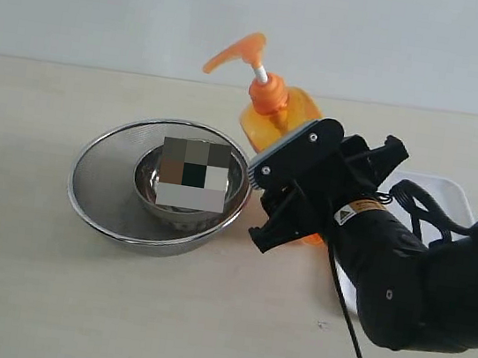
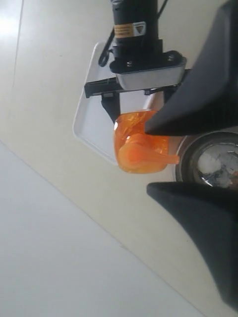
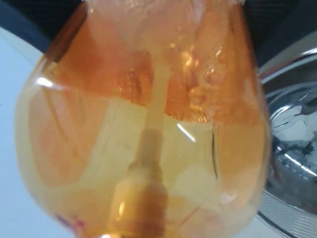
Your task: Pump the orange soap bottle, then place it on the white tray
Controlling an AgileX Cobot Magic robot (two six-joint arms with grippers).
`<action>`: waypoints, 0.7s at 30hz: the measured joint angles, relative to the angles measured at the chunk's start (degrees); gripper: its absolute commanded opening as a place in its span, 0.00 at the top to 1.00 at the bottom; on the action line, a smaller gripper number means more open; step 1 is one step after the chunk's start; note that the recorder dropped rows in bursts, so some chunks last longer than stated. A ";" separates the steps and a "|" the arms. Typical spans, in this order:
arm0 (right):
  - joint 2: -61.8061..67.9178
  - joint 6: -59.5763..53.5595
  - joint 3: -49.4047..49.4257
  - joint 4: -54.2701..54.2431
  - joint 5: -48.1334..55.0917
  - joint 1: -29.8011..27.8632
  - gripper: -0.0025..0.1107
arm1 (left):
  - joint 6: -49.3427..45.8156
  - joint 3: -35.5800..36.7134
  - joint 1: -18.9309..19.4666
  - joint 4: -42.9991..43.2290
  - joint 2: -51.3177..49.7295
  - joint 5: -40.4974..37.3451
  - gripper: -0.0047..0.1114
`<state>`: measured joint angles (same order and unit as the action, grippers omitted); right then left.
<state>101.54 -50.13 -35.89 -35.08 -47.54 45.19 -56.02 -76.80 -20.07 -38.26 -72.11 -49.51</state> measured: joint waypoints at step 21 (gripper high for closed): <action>0.00 1.48 0.00 1.38 0.00 0.00 0.94 | -8.77 0.00 0.00 -7.55 -9.14 4.17 0.92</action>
<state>101.54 -48.65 -35.89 -33.70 -47.54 45.19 -64.78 -76.80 -20.07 -45.80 -81.26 -45.34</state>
